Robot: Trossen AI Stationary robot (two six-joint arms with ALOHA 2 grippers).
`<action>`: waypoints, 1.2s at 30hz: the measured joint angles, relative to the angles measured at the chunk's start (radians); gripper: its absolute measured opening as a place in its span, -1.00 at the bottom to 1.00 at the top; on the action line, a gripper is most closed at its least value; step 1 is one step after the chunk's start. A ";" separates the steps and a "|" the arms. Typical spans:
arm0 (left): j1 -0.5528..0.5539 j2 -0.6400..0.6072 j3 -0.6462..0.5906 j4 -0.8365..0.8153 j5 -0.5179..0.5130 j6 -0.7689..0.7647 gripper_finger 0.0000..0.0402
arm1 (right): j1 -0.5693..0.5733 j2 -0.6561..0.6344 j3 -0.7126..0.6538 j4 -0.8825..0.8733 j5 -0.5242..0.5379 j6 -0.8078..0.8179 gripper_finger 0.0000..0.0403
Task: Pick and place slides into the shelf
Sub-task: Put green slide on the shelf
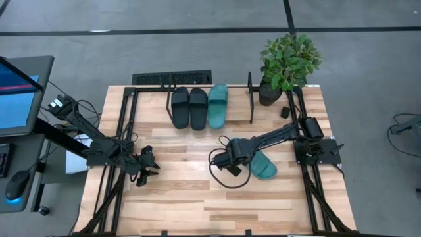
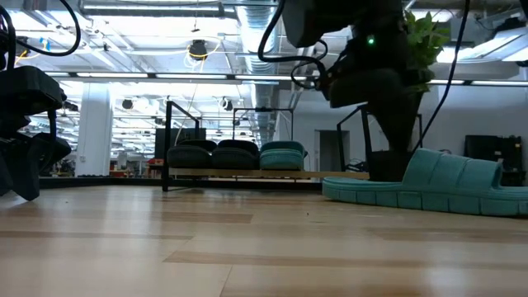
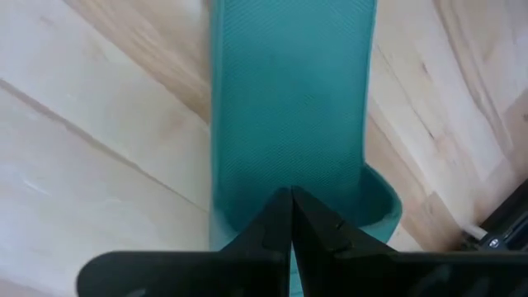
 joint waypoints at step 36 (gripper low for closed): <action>0.000 0.000 0.000 0.000 0.000 0.000 -0.33 | 0.287 -0.001 -0.058 -0.009 -0.363 0.084 -1.00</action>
